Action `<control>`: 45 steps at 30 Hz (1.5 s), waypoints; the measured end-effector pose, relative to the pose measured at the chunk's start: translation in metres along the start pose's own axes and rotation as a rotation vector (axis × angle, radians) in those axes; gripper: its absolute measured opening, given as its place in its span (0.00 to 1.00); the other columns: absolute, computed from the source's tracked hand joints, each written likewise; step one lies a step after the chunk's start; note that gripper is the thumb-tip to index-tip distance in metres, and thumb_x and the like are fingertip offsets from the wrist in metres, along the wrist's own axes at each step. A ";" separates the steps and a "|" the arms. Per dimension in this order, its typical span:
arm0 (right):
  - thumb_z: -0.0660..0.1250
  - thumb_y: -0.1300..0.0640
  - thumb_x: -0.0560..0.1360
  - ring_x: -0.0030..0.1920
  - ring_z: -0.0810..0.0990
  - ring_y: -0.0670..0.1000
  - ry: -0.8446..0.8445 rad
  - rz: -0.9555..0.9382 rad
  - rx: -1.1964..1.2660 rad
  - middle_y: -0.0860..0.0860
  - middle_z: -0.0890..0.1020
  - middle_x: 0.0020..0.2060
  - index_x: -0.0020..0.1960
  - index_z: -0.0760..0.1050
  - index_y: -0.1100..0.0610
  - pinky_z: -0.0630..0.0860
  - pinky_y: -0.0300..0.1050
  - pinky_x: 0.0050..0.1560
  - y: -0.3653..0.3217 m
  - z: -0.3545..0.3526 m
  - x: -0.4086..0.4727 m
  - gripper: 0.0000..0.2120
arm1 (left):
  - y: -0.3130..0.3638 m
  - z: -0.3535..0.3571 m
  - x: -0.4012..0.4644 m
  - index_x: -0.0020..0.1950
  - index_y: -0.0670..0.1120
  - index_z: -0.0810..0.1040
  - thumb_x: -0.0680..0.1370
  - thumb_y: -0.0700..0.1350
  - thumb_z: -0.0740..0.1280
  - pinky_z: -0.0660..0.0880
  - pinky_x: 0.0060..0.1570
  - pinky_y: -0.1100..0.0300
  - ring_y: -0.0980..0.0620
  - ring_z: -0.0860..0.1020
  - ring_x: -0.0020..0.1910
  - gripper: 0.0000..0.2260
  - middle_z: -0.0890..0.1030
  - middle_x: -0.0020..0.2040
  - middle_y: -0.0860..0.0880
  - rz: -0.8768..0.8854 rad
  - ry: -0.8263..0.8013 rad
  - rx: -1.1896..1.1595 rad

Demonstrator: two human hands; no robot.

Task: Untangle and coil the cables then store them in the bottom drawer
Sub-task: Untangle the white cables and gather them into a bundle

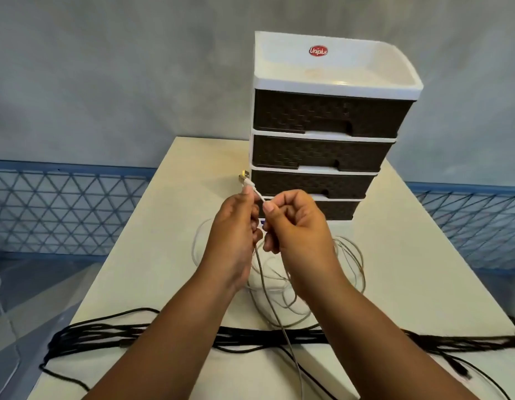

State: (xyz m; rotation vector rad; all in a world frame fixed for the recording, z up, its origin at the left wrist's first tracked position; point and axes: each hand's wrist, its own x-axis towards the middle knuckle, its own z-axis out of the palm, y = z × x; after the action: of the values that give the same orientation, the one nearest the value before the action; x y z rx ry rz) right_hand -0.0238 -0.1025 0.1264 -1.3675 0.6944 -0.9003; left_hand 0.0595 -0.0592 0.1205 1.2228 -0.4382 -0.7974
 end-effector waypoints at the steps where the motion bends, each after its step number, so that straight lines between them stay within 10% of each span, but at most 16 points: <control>1: 0.65 0.62 0.79 0.24 0.72 0.48 0.000 0.001 -0.003 0.54 0.77 0.31 0.47 0.72 0.61 0.68 0.37 0.25 0.002 0.001 -0.001 0.04 | 0.000 0.003 -0.002 0.52 0.45 0.78 0.81 0.58 0.58 0.69 0.30 0.61 0.54 0.70 0.32 0.18 0.74 0.35 0.48 -0.015 -0.009 0.020; 8: 0.68 0.60 0.77 0.24 0.74 0.52 -0.168 0.050 -0.070 0.53 0.74 0.29 0.48 0.71 0.58 0.70 0.42 0.26 0.021 -0.009 -0.015 0.06 | 0.009 0.003 0.003 0.47 0.47 0.72 0.83 0.55 0.55 0.73 0.27 0.60 0.50 0.74 0.35 0.14 0.74 0.37 0.47 0.044 0.033 -0.075; 12: 0.69 0.53 0.77 0.34 0.79 0.50 -0.406 0.026 -0.507 0.56 0.79 0.34 0.46 0.76 0.52 0.78 0.47 0.38 0.051 -0.051 -0.025 0.04 | 0.034 -0.019 0.015 0.45 0.48 0.69 0.83 0.54 0.55 0.73 0.29 0.63 0.57 0.68 0.27 0.12 0.67 0.29 0.52 0.084 -0.017 -0.375; 19: 0.68 0.53 0.77 0.41 0.78 0.43 -0.162 -0.155 -0.996 0.44 0.80 0.40 0.44 0.77 0.46 0.71 0.34 0.41 0.068 -0.129 0.001 0.04 | 0.047 -0.042 0.024 0.41 0.50 0.70 0.83 0.55 0.54 0.59 0.18 0.68 0.59 0.59 0.23 0.15 0.63 0.26 0.55 0.128 -0.013 -0.476; 24: 0.65 0.52 0.79 0.36 0.80 0.48 0.087 -0.215 -0.821 0.48 0.81 0.36 0.46 0.79 0.52 0.78 0.44 0.38 0.012 -0.130 0.016 0.06 | 0.041 -0.034 0.020 0.41 0.50 0.72 0.83 0.56 0.55 0.58 0.17 0.68 0.59 0.58 0.22 0.16 0.63 0.26 0.55 0.071 -0.028 -0.433; 28: 0.66 0.53 0.78 0.36 0.80 0.42 0.035 -0.304 -0.636 0.45 0.81 0.35 0.49 0.79 0.50 0.75 0.32 0.34 -0.034 -0.123 0.010 0.04 | 0.035 -0.025 0.012 0.42 0.49 0.74 0.83 0.55 0.55 0.58 0.17 0.68 0.58 0.59 0.21 0.16 0.64 0.26 0.55 0.042 -0.046 -0.398; 45: 0.52 0.59 0.84 0.26 0.59 0.49 -0.189 -0.503 0.143 0.51 0.66 0.29 0.48 0.70 0.57 0.57 0.39 0.26 -0.118 -0.168 -0.082 0.10 | 0.061 0.041 -0.089 0.42 0.49 0.72 0.84 0.54 0.53 0.58 0.20 0.67 0.58 0.57 0.24 0.16 0.63 0.28 0.54 0.225 -0.106 -0.438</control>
State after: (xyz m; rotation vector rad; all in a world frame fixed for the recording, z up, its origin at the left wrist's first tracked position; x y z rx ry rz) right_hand -0.2239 -0.1161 0.2186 -1.5005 0.1321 -1.1700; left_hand -0.0091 -0.0123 0.2008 0.7132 -0.4500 -0.7187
